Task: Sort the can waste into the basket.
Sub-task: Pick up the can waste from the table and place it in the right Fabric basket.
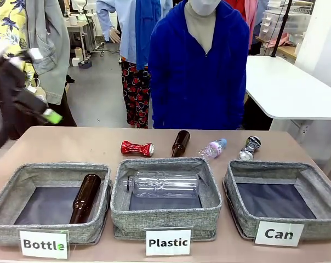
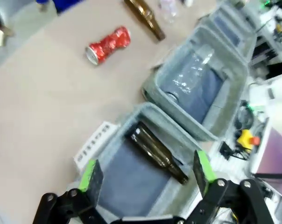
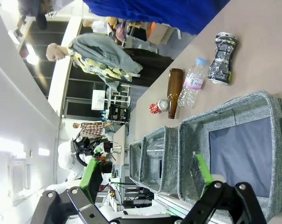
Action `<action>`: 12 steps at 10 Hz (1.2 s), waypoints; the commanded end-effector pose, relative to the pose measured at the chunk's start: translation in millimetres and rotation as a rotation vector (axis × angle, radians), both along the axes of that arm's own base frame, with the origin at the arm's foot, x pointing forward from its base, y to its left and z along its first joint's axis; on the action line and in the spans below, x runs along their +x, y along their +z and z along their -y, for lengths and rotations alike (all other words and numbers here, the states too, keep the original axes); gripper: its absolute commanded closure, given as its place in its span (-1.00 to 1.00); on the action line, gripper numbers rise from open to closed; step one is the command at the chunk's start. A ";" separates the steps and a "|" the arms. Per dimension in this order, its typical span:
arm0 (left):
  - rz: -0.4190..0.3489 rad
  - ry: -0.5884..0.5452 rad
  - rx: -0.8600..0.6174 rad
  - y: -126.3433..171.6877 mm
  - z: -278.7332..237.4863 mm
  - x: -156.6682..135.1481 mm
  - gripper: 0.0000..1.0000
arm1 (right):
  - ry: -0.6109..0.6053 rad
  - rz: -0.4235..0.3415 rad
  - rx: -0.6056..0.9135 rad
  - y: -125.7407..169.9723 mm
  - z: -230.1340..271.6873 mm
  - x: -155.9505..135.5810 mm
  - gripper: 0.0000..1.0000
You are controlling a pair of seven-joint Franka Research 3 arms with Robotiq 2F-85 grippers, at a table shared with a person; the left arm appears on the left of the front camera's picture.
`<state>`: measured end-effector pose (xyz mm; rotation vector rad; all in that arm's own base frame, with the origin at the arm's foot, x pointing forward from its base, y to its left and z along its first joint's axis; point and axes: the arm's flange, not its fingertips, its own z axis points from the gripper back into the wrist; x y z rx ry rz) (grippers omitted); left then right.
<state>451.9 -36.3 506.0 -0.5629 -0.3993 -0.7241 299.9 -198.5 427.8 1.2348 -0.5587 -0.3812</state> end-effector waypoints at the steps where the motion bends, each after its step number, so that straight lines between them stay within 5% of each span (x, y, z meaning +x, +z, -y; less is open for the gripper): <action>1: 0.022 -0.067 0.164 2.8 41.9 55.9 -1.00 | -0.010 0.028 0.014 2.4 0.3 3.7 -1.00; 4: 0.128 -0.399 0.314 -16.8 136.6 118.2 -1.00 | -0.010 0.028 0.014 2.4 0.3 3.7 -1.00; 7: 0.246 -0.464 0.471 -55.8 202.7 145.3 -1.00 | -0.010 0.028 0.014 2.4 0.3 3.7 -1.00; 10: 0.290 -0.711 0.588 -101.5 243.5 170.4 -1.00 | -0.010 0.028 0.014 2.4 0.3 3.7 -1.00; 12: 0.307 -0.769 0.652 -127.7 254.2 184.7 -1.00 | -0.010 0.028 0.014 2.4 0.3 3.7 -1.00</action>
